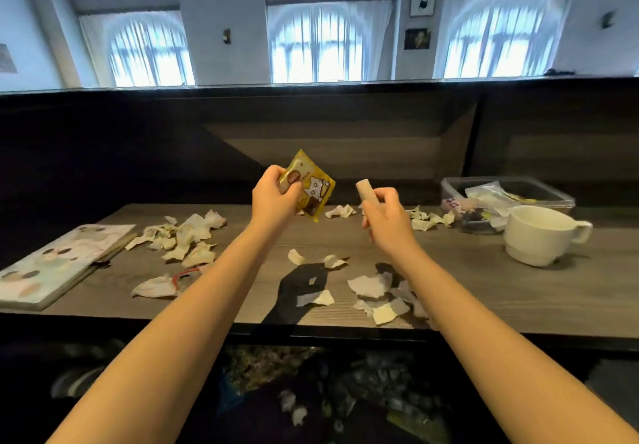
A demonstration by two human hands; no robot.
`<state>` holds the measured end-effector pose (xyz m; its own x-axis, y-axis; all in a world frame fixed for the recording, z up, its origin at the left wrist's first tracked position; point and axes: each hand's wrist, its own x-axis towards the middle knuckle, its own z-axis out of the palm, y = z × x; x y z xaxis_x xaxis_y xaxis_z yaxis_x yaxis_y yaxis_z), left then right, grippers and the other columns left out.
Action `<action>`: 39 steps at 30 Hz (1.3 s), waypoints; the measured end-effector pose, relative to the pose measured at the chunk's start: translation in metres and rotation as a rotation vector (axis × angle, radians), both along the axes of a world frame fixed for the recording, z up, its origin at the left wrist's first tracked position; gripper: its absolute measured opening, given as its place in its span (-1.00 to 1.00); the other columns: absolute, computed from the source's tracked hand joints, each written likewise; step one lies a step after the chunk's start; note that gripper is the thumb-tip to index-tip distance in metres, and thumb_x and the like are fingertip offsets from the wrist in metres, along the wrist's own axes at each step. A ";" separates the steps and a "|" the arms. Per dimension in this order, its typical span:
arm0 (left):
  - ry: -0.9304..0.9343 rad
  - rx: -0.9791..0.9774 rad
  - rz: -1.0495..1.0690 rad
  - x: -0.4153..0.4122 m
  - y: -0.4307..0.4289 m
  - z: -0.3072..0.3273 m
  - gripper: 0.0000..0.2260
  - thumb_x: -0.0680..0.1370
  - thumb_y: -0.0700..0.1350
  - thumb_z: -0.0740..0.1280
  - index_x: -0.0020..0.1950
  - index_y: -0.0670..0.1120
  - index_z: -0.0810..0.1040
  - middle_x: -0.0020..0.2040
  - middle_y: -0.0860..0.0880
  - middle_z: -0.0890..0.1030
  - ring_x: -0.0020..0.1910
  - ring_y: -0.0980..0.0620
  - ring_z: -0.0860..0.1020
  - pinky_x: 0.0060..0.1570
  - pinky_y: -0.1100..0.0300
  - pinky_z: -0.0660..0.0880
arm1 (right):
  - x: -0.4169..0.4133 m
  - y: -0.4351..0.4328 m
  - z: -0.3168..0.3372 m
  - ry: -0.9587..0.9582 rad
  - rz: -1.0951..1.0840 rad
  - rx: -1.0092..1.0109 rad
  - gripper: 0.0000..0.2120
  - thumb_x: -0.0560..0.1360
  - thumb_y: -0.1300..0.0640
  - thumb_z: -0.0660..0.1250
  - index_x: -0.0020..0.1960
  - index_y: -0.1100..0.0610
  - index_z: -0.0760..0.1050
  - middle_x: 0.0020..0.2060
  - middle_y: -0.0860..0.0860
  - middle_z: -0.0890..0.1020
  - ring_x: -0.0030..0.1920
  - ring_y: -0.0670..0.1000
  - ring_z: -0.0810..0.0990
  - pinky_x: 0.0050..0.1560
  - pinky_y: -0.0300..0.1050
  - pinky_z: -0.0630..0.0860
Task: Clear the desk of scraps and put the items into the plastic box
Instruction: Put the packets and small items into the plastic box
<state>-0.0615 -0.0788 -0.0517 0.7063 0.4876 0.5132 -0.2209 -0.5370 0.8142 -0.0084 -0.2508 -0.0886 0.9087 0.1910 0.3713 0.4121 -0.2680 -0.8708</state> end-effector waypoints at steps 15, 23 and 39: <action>0.088 -0.029 -0.228 0.137 -0.127 0.015 -0.96 0.56 -0.17 0.27 -0.06 -0.08 0.41 -0.17 0.06 0.51 -0.16 0.14 0.53 -0.17 0.17 0.57 | 0.130 -0.168 0.047 0.071 -0.381 -0.335 -0.60 0.46 -0.22 0.32 -0.01 0.12 0.53 -0.11 0.06 0.61 -0.07 0.05 0.55 -0.07 0.00 0.50; 0.097 0.017 -0.256 0.199 -0.132 0.009 -0.96 0.56 -0.17 0.27 -0.03 -0.10 0.42 -0.18 0.09 0.50 -0.16 0.17 0.52 -0.21 0.27 0.54 | 0.213 -0.170 0.061 0.212 -0.343 -0.729 -0.55 0.35 0.05 0.52 0.13 0.20 0.46 0.05 0.12 0.56 0.09 0.14 0.54 0.11 0.07 0.54; 0.210 -0.356 -0.369 0.221 -0.167 0.010 -0.90 0.62 -0.16 0.15 0.10 -0.11 0.40 0.11 -0.13 0.56 0.02 0.02 0.58 -0.16 0.22 0.56 | 0.229 -0.162 0.048 0.110 -0.122 -0.311 -0.69 0.57 -0.02 0.23 0.24 0.11 0.46 0.09 0.04 0.58 0.07 0.01 0.54 0.04 -0.07 0.52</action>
<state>0.1599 -0.2459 -0.0415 0.9327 0.3059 0.1912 -0.1551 -0.1383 0.9782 0.2204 -0.4129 -0.0404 0.9632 0.1669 0.2107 0.2686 -0.5688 -0.7774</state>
